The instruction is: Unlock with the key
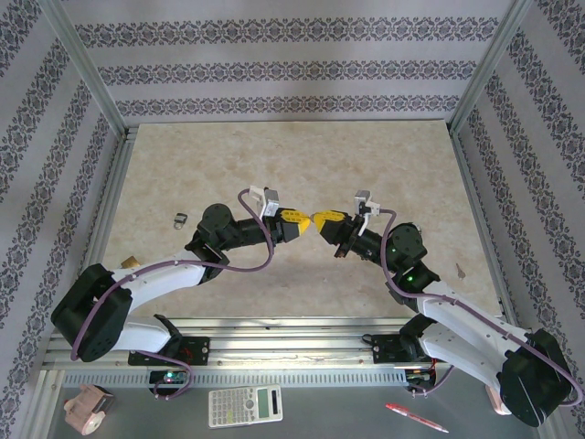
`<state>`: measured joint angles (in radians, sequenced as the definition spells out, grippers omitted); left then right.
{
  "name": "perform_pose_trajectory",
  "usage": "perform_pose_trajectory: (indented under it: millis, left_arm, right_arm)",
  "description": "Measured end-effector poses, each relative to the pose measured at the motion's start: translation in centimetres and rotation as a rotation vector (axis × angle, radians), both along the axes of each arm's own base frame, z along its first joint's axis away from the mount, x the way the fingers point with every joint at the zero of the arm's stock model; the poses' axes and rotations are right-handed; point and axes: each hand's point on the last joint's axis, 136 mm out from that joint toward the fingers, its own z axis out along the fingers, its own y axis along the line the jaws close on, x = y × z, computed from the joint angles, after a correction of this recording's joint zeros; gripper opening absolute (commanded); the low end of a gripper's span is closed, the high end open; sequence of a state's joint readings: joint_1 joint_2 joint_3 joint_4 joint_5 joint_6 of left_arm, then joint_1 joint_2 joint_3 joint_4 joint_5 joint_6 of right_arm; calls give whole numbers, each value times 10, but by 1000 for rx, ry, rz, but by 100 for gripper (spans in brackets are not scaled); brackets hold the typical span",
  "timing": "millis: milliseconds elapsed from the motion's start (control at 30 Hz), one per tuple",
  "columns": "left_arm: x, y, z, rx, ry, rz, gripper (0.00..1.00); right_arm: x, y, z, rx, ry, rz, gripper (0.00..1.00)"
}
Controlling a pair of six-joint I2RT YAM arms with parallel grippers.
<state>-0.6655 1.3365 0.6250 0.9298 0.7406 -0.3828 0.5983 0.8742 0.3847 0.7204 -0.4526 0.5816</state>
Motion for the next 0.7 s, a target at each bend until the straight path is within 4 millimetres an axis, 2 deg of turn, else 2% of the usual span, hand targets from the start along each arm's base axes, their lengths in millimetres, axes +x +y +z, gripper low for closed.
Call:
perform_pose_trajectory:
  millis: [200,233,267,400,467,567,700]
  left_arm:
    - [0,1,1,0,-2,-6,0]
    - [0,1,1,0,-3,-8,0]
    - [0,1,1,0,-4,-9,0]
    - [-4,-3,-1,48,7,-56,0]
    - [-8,-4,0,97,9,-80,0]
    - [-16,-1,8,169,-13,-104,0]
    - [-26,9,15,276,-46,-112,0]
  right_arm:
    - [1,1,0,6,-1,2,0]
    - [1,1,1,8,0,3,3]
    - [1,1,1,9,-1,4,11]
    - [-1,1,-5,-10,18,9,45]
    - [-1,-2,-8,-26,23,-1,55]
    - [-3,-10,-9,-46,10,-14,64]
    - [-5,-24,-7,-57,-17,-34,67]
